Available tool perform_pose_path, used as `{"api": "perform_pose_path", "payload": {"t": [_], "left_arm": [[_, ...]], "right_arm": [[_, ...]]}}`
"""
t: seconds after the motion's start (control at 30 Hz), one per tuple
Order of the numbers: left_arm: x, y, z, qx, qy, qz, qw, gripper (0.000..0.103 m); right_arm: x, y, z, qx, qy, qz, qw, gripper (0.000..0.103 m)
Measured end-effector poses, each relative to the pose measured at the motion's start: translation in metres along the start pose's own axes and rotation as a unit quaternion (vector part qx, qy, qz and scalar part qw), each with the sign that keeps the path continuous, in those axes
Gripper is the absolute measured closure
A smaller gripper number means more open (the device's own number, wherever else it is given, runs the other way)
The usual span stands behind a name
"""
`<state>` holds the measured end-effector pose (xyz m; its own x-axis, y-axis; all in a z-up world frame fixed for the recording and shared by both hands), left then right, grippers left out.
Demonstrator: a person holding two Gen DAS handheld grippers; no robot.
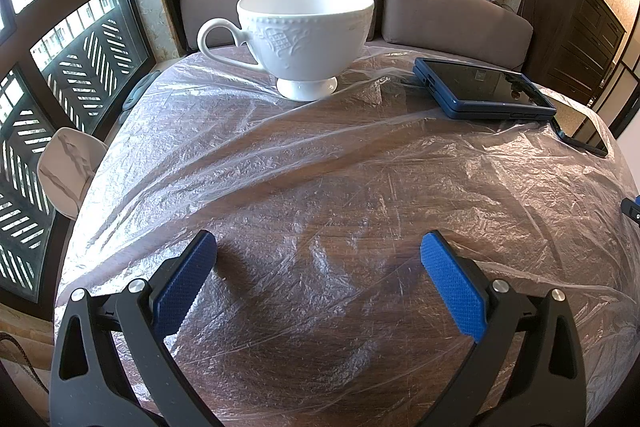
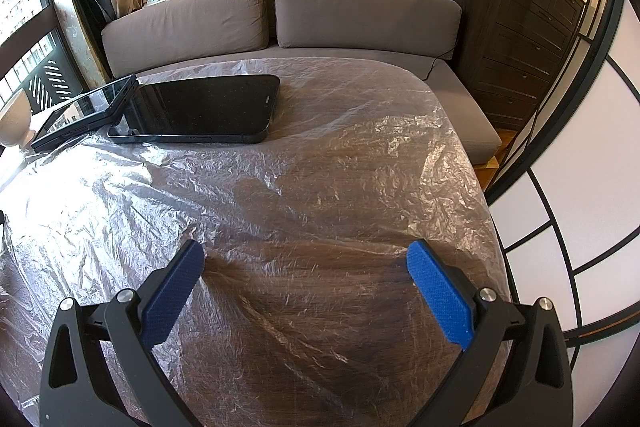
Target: Collect trash
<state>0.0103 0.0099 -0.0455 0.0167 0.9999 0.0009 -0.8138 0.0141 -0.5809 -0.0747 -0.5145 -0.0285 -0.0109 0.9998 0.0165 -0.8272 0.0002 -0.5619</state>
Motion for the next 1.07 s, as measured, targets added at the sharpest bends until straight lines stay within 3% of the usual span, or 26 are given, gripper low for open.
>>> {"api": "perform_pose_path", "payload": {"t": [1.07], "left_arm": [[0.0004,-0.0019,-0.0044,0.000,0.000,0.002,1.0000,0.001]], "right_arm": [[-0.0001,0.0002,0.0001,0.000,0.000,0.000,1.000,0.004]]}}
Point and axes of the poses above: each gripper's, at about its wrist camera, not at the fingertips, and z roughly against the way its jaws point, x to its left, y to its underside, the point moved 3 cm from there along -z, roughly the way its jaws point
